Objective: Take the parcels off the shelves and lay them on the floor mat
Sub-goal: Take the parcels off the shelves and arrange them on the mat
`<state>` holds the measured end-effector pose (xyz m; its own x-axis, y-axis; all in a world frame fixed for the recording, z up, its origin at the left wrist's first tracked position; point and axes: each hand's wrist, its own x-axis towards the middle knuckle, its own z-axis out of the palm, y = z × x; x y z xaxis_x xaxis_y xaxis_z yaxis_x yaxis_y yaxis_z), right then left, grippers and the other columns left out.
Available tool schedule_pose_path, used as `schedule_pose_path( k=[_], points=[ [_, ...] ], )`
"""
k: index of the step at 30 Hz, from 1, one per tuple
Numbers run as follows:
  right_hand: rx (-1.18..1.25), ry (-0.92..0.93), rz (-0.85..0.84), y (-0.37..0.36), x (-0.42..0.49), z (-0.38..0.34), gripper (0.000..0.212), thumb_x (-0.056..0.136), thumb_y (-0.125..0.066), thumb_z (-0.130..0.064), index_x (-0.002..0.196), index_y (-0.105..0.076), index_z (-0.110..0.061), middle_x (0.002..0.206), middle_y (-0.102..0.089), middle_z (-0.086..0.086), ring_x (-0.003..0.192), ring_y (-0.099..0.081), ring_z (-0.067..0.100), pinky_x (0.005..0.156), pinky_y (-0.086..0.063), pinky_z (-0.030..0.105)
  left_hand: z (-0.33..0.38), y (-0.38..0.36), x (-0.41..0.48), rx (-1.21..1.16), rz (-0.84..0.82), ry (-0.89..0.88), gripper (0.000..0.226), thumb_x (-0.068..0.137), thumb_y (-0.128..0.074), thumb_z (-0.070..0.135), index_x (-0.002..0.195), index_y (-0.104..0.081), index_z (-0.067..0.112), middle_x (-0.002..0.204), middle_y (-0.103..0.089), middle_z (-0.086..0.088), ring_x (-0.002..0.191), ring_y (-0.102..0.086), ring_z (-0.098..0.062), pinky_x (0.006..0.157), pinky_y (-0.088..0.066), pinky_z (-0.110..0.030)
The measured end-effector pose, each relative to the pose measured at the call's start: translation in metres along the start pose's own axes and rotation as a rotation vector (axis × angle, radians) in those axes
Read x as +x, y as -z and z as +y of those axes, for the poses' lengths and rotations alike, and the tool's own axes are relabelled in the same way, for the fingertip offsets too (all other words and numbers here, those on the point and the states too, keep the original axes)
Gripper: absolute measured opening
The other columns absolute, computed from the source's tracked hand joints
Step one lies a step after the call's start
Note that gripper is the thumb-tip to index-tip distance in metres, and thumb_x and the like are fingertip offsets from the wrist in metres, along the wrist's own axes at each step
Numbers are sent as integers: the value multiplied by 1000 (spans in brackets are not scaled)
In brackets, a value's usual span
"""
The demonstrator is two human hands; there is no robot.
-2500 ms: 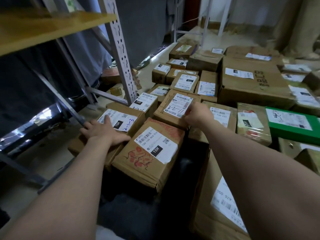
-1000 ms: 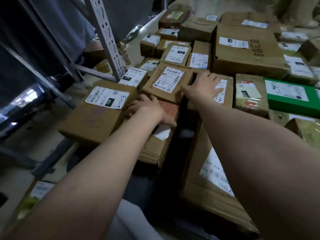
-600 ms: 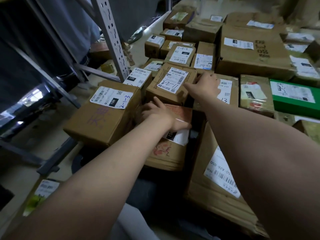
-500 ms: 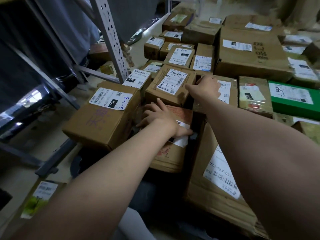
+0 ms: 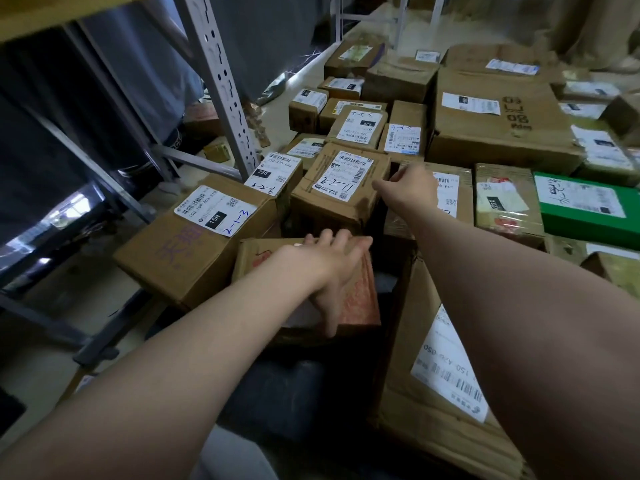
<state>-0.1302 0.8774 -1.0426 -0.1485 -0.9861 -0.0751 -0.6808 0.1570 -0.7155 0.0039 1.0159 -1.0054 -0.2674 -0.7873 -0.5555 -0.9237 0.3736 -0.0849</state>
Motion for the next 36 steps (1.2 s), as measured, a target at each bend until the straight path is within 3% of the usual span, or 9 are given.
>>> schedule_pose_path(
  k=[3,5,8,11,15,18,22,28,36],
  points=[
    [-12,0,-10,-2,-2,-4,46,80,-66,-46,103,-66,-7,115,-64,14,111,-58,33,92,-52,48,1,1,1,80,46,-120,158,45,-96,38,155,16,20,158,0,-11,145,-10,-34,119,-21,-43],
    [-21,18,-2,-4,-4,-6,39,81,-65,-44,91,-66,-7,109,-65,16,108,-59,34,84,-53,42,2,2,5,138,95,-181,154,47,-94,33,155,15,17,159,0,-14,147,-8,-31,118,-20,-39],
    [-26,56,7,-6,-6,-10,33,82,-67,-42,70,-56,-13,98,-66,14,100,-60,32,70,-49,37,8,1,15,228,163,-274,143,58,-88,33,154,15,9,161,-1,-16,149,-5,-32,123,-11,-39],
    [-18,78,7,-9,-6,-15,31,82,-67,-38,69,-59,-12,85,-66,12,90,-63,29,60,-45,33,4,5,22,173,199,-267,135,62,-85,46,155,5,6,162,-4,-16,150,-3,-32,123,-9,-44],
    [-44,173,63,-15,-8,-30,24,80,-65,-37,78,-66,-14,81,-67,6,86,-65,27,74,-56,41,-55,13,10,-310,409,-43,107,68,-73,58,153,-22,19,160,-12,-5,148,-11,-29,118,-17,-48],
    [-41,232,52,-24,-11,-39,20,81,-64,-38,85,-67,-19,88,-66,0,87,-63,21,74,-58,43,-124,-10,-6,-326,545,375,115,59,-75,67,150,-25,20,156,-21,-9,144,-19,-35,115,-22,-52],
    [-49,325,1,-34,-16,-48,19,84,-65,-35,86,-68,-17,83,-64,0,76,-61,17,58,-51,31,-183,-64,-25,-584,214,831,140,57,-83,65,156,10,31,164,11,-13,149,9,-40,117,-3,-65],
    [-49,397,-44,-54,-26,-65,20,85,-62,-33,89,-68,-14,89,-65,1,85,-59,19,63,-46,30,-176,-53,-18,-607,124,858,145,49,-77,78,154,14,35,162,7,-18,148,0,-44,114,-15,-65],
    [31,376,-77,-74,-36,-75,12,80,-65,-27,77,-63,-15,76,-63,0,73,-61,18,59,-51,33,-145,-32,-13,-658,-40,840,144,51,-71,83,154,16,32,159,1,-17,146,-6,-43,114,-23,-62]
  ],
)
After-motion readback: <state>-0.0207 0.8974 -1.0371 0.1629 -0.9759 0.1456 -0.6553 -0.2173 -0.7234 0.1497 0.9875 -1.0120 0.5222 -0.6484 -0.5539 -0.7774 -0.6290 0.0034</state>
